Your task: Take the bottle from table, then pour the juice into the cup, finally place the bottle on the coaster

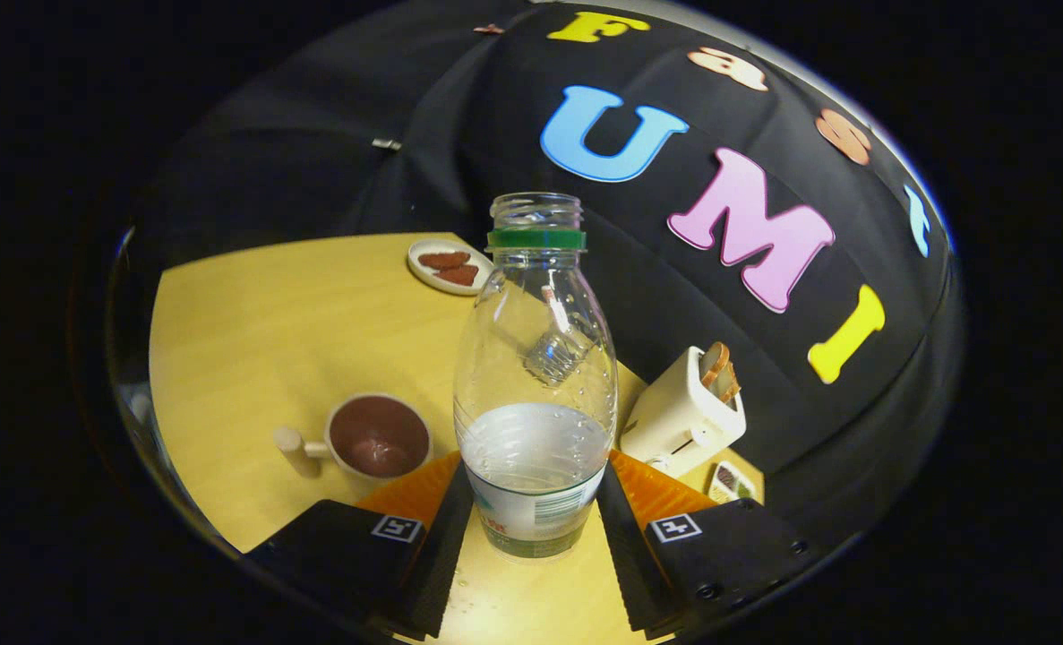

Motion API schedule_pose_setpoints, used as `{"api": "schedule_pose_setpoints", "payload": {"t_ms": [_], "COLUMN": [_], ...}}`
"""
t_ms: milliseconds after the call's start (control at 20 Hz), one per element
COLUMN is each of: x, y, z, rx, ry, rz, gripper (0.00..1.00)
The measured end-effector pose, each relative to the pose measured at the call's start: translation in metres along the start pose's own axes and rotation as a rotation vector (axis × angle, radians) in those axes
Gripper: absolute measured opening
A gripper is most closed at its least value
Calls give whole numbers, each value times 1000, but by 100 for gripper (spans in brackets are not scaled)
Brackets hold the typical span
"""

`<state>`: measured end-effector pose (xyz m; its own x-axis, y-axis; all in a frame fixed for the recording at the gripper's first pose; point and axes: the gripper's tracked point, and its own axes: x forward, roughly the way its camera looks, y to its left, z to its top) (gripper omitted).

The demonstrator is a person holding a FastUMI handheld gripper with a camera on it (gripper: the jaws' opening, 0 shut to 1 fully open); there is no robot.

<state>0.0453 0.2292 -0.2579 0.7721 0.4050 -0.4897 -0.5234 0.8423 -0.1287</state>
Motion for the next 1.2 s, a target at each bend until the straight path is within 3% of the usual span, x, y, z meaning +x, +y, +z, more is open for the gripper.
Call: {"api": "schedule_pose_setpoints", "payload": {"t_ms": [250, 500, 800, 1200], "x": [24, 66, 116, 139], "y": [-23, -35, -62, -67], "z": [19, 14, -3, -28], "rx": [198, 260, 340, 380], "ry": [-99, -151, -175, -173], "rz": [53, 63, 17, 15], "gripper": [77, 77, 77, 77]}}
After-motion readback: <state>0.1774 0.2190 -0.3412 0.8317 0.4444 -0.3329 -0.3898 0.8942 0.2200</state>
